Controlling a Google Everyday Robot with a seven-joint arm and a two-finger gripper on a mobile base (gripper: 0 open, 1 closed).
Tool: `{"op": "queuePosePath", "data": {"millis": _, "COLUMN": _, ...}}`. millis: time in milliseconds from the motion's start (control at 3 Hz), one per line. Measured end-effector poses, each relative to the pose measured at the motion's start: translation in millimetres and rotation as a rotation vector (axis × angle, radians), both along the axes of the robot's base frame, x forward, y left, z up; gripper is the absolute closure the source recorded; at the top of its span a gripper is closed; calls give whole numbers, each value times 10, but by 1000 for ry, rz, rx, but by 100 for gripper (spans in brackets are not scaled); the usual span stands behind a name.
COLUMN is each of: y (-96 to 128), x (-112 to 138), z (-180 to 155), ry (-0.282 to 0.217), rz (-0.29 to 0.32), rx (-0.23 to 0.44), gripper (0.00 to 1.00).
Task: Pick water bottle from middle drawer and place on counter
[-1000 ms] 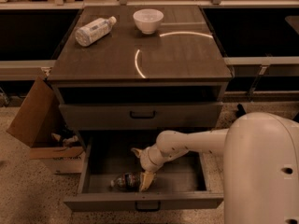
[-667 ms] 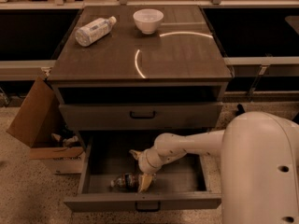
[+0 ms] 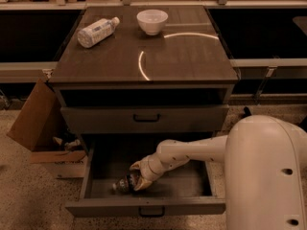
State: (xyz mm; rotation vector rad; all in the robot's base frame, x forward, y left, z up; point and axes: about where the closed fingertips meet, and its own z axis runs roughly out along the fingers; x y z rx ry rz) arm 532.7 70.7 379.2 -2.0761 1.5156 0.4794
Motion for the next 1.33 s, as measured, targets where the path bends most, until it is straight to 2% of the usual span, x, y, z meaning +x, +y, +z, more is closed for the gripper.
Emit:
{"op": "queuePosePath", "data": {"millis": 667, "y": 22, "x": -36, "z": -55, "ry": 18, "rz": 22, "rx": 59, "gripper": 89}}
{"op": "queuePosePath", "data": {"millis": 1000, "y": -71, "x": -8, "z": 84, "ry": 15, "rz": 27, "rx": 124, "gripper": 100}}
{"op": "queuePosePath", "data": {"millis": 1333, "y": -359, "x": 72, "z": 385, "ry": -26, "rz": 14, "rx": 170, "gripper": 100}}
